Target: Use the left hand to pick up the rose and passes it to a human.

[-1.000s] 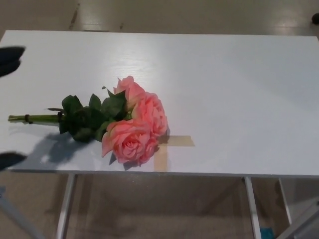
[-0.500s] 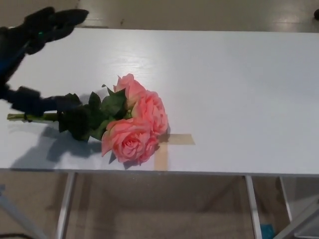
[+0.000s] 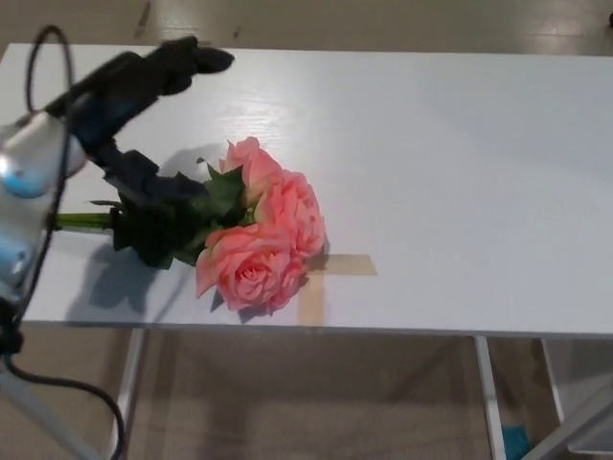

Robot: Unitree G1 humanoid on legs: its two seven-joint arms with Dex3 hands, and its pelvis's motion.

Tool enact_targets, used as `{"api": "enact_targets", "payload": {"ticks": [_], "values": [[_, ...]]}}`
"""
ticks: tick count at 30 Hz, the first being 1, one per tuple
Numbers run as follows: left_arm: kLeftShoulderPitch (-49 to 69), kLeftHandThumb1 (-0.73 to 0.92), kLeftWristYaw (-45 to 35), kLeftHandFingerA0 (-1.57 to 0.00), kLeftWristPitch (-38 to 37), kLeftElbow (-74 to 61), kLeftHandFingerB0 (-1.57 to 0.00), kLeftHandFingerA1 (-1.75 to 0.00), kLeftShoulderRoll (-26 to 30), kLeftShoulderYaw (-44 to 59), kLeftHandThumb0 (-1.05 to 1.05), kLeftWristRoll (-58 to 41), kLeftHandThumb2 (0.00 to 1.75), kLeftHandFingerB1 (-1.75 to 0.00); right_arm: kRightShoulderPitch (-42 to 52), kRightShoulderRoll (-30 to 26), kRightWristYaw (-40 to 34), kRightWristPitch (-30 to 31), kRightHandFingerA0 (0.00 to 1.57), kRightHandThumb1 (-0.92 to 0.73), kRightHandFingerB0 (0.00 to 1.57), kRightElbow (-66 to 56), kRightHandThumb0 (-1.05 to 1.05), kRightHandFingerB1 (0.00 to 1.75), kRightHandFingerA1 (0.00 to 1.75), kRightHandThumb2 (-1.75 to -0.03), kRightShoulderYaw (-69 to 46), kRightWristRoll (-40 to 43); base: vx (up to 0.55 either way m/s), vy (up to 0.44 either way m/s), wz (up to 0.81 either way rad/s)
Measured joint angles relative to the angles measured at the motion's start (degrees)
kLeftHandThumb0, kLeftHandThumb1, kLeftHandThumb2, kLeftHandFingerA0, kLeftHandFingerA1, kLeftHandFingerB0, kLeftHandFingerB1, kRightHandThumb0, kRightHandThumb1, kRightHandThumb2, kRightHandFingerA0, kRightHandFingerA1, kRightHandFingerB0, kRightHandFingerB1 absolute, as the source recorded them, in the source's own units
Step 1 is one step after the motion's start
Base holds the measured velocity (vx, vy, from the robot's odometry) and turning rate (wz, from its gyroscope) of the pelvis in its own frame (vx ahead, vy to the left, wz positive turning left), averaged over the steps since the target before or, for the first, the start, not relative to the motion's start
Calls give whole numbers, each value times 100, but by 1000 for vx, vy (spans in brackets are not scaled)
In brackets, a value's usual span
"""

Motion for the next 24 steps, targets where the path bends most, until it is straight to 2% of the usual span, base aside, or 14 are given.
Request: {"api": "enact_targets", "payload": {"ticks": [10, 24], "values": [[-314, 36, 507, -6, 481, 1029, -6, -15, -259, -1037, -52, 956, 72, -31, -2, -1, 0, -14, 61, -80, 22, 2, -54, 29, 57, -64, 0, 0, 0, 0, 0], [-444, 35, 744, -4, 545, 1450, -4, -16, -277, -1118, -51, 1361, 73, -30, -8, -2, -2, -20, 61, -80, 23, 2, -55, 29, 58, -64, 7, -3, 0, 0, 0]]}}
